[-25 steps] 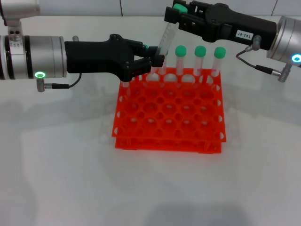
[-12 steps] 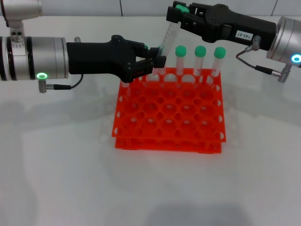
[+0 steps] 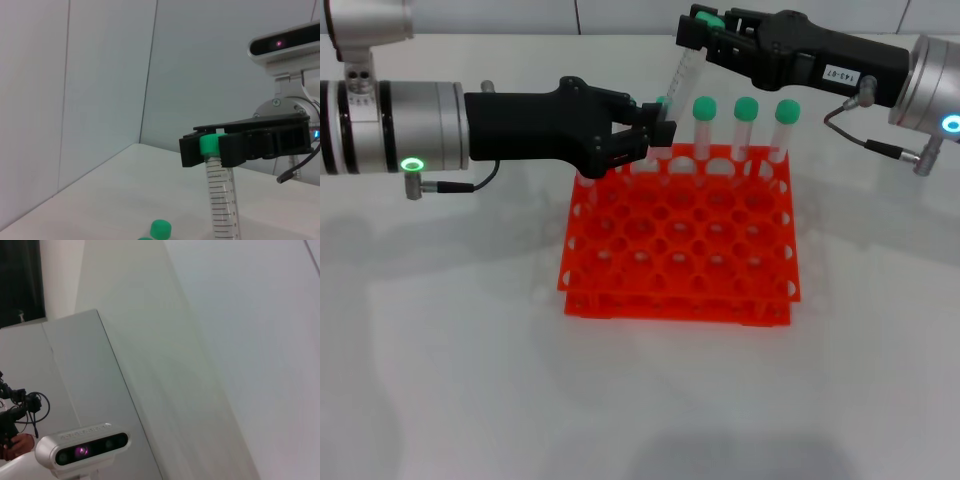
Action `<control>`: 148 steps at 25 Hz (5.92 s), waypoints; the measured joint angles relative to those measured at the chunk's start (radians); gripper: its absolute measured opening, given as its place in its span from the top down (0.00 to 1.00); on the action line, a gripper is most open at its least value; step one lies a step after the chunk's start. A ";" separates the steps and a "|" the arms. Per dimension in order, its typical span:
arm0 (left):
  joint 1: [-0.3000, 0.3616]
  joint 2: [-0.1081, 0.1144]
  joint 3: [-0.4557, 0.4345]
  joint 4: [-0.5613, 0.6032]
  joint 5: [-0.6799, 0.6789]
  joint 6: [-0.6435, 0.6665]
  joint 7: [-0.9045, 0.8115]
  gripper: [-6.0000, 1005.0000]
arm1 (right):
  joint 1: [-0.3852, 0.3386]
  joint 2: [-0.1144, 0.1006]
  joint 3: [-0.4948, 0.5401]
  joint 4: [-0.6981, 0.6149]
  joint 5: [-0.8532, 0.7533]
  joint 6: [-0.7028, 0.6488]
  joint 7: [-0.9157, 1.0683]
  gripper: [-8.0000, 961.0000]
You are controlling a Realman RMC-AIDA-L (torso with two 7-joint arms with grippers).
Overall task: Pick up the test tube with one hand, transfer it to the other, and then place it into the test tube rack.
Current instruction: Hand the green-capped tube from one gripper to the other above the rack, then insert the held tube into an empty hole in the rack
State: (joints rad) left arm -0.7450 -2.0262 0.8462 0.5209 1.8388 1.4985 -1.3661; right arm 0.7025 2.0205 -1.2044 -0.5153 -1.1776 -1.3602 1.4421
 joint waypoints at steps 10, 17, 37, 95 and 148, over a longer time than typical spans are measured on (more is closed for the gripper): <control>0.010 -0.023 0.000 0.004 -0.001 -0.031 0.021 0.68 | 0.000 0.000 0.000 0.000 -0.007 0.000 0.000 0.73; 0.013 -0.025 -0.002 0.007 -0.002 -0.050 0.005 0.67 | -0.001 0.000 0.000 0.000 -0.007 0.000 0.000 0.73; 0.217 0.001 -0.002 0.457 0.008 0.087 -0.416 0.11 | -0.040 -0.003 -0.001 -0.012 -0.006 0.003 -0.024 0.73; 0.352 0.122 -0.056 0.676 0.350 0.347 -0.406 0.12 | 0.002 0.007 -0.515 -0.080 0.388 0.414 -0.321 0.73; 0.328 0.103 -0.052 0.655 0.365 0.335 -0.396 0.12 | 0.002 0.007 -0.740 -0.054 0.662 0.562 -0.495 0.73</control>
State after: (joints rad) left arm -0.4173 -1.9235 0.7946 1.1761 2.2037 1.8332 -1.7625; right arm 0.7048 2.0279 -1.9444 -0.5690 -0.5153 -0.7981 0.9472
